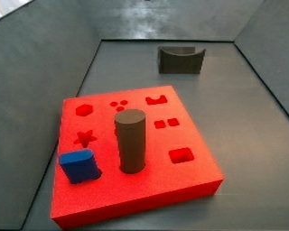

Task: Pick up the 3 prong object. Move up. Place the 3 prong object on the fixture. Regrasp the 3 prong object. Move to above the board. Insert the 3 prong object.
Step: Move to above the board, then insert the 3 prong object.

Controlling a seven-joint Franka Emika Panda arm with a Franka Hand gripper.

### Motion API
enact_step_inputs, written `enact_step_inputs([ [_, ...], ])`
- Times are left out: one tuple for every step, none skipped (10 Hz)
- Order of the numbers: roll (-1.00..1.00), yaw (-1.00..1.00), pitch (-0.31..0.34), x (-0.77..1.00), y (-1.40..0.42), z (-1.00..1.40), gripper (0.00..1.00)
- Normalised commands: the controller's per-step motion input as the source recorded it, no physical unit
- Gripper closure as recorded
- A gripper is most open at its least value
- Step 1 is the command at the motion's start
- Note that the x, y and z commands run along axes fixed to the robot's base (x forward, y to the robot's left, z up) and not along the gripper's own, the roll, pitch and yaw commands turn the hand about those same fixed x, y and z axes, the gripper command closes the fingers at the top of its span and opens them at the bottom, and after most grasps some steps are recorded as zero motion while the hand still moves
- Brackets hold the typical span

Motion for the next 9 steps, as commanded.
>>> enact_step_inputs([
  [-0.27,-0.02,-0.026,-0.05,0.01,0.0,1.0],
  [0.01,0.0,0.0,0.0,0.0,0.0,1.0],
  [0.0,-0.18,0.0,-0.18,0.0,-0.1,1.0],
  [-0.06,-0.59,0.0,0.0,0.21,-0.63,1.0],
  [0.0,-0.88,-0.047,-0.18,0.05,-0.8,1.0],
  [0.0,-0.98,-0.033,-0.18,0.0,-0.94,1.0],
  [0.0,-1.0,-0.047,-0.07,0.0,-1.0,1.0],
  [0.0,-1.0,-0.036,0.0,0.0,-0.98,1.0],
  [0.0,-1.0,-0.016,-0.01,0.0,-1.0,1.0],
])
